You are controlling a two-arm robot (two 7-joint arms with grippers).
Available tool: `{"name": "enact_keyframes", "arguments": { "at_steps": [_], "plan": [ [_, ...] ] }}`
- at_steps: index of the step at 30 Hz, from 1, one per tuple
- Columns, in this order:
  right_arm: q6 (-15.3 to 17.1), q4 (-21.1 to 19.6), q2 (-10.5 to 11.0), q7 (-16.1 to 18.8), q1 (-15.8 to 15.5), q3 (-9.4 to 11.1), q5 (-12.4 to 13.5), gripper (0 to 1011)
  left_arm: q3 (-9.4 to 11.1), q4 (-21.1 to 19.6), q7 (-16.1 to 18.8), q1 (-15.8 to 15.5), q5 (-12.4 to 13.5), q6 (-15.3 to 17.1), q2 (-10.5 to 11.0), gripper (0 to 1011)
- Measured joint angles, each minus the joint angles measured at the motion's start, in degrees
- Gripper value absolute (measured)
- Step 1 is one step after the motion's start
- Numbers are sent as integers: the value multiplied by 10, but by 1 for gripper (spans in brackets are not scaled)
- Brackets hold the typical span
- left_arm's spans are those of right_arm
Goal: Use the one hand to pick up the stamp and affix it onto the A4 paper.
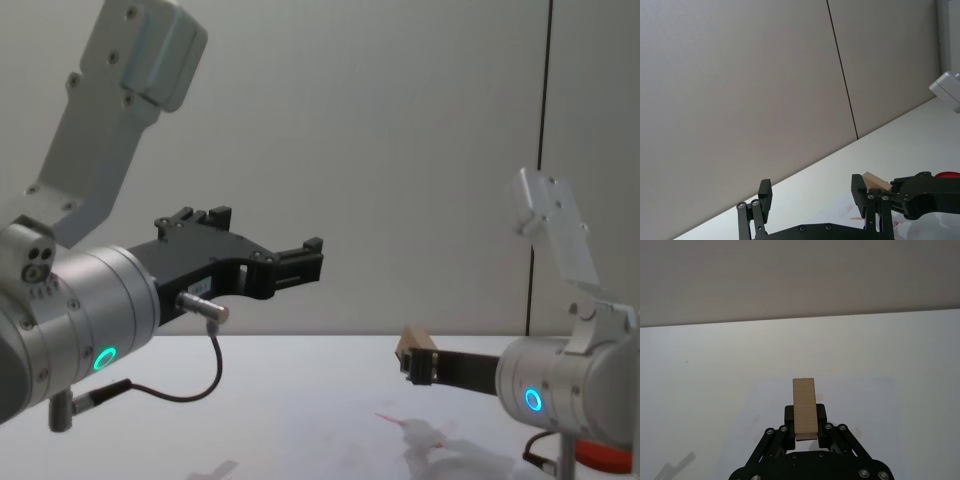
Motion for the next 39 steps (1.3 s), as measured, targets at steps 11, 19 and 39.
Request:
{"name": "enact_keyframes", "arguments": {
  "at_steps": [11,19,39],
  "plan": [
    [49,-7,-3,-28,-4,3,31,226,0,0,0,0,0,0,0,1002],
    [69,-18,-4,-40,-9,1,32,225,0,0,0,0,0,0,0,1002],
    [135,-71,6,-39,-11,3,1,225,0,0,0,0,0,0,0,1002]
  ]
}}
